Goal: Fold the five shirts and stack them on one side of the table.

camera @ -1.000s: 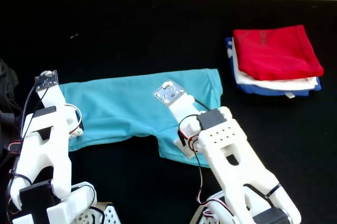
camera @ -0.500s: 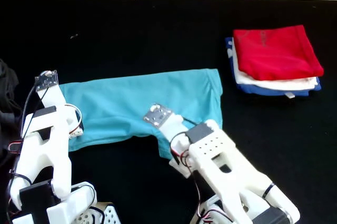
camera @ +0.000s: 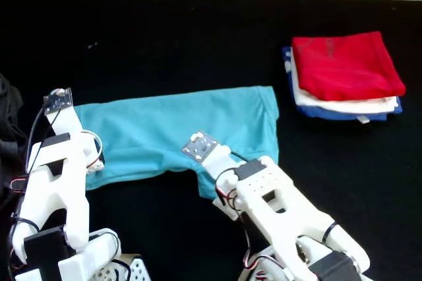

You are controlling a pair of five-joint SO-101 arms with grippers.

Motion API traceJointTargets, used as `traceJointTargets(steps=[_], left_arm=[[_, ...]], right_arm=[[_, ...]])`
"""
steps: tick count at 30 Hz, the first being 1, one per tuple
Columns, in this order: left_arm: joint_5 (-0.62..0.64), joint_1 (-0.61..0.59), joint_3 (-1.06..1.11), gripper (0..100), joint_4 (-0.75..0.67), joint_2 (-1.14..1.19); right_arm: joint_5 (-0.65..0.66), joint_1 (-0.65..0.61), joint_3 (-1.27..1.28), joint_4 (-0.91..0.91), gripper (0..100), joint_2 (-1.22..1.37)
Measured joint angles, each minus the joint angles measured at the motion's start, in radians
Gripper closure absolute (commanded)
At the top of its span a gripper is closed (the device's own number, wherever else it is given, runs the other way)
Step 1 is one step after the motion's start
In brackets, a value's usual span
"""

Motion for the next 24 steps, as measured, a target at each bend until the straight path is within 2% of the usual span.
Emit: traceJointTargets(steps=[6,8,9,13,18,24], left_arm=[[0.0,0.0,0.0,92,0.0,0.0],[0.0,0.0,0.0,92,0.0,0.0],[0.0,0.0,0.0,92,0.0,0.0],[0.0,0.0,0.0,92,0.0,0.0],[0.0,0.0,0.0,92,0.0,0.0],[0.0,0.0,0.0,92,0.0,0.0]], right_arm=[[0.002,0.002,-0.028,0.003,88.2,0.032],[0.002,0.002,-0.028,0.003,98.2,0.032],[0.011,0.005,-0.029,0.003,99.7,0.032],[0.084,0.025,-0.031,-0.002,99.1,0.035],[0.101,0.068,-0.051,0.009,99.3,0.038],[0.127,0.149,-0.262,0.163,99.3,0.075]])
